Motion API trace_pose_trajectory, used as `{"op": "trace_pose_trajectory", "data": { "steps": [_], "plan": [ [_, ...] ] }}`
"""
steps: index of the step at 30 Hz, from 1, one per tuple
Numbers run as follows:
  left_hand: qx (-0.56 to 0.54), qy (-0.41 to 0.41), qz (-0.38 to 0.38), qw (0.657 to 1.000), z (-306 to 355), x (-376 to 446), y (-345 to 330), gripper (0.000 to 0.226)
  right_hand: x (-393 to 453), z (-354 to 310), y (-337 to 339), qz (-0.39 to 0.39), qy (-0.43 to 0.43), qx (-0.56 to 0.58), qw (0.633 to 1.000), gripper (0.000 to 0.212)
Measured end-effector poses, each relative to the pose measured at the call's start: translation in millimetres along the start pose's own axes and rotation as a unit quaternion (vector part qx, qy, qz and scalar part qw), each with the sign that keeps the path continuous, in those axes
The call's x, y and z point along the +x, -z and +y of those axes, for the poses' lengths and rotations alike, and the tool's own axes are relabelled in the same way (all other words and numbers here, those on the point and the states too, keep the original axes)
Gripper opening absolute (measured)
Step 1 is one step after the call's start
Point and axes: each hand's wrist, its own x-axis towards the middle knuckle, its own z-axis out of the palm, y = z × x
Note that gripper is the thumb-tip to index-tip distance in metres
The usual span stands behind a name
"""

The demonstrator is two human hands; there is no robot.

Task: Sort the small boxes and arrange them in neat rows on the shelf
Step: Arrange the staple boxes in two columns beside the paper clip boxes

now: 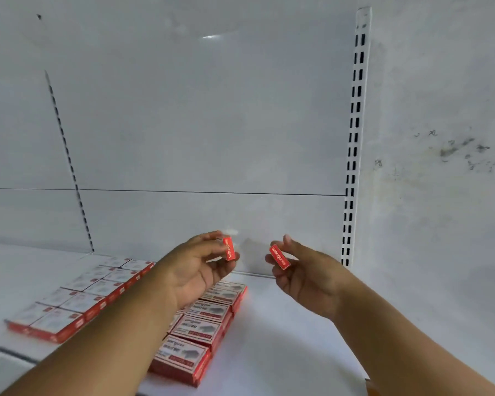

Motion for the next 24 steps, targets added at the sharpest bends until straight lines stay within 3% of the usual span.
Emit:
{"op": "trace_pose_trajectory", "data": {
  "steps": [2, 6, 9, 16, 21, 24],
  "plan": [
    [-0.023, 0.001, 0.023, 0.999, 6, -3, 12, 0.006, 6, 4, -16, 0.038, 0.016, -0.052, 0.998, 0.019],
    [0.039, -0.022, 0.068, 0.997, 23, -6, 39, 0.024, 11, 12, -45, 0.089, 0.047, -0.122, 0.987, 0.015],
    [0.051, -0.032, 0.069, 0.996, 39, -5, 60, 0.036, 15, 23, -67, 0.119, 0.043, -0.089, 0.988, 0.013],
    [0.069, -0.017, 0.059, 0.996, 54, 2, 91, 0.025, 21, 50, -96, 0.174, 0.068, -0.116, 0.975, 0.014],
    [0.181, -0.038, -0.014, 0.983, 58, 11, 104, 0.044, 23, 58, -106, 0.181, 0.135, -0.216, 0.950, 0.023],
    [0.339, -0.109, -0.020, 0.934, 57, 24, 107, 0.051, 27, 57, -106, 0.223, 0.163, -0.330, 0.903, 0.025]
  ]
}}
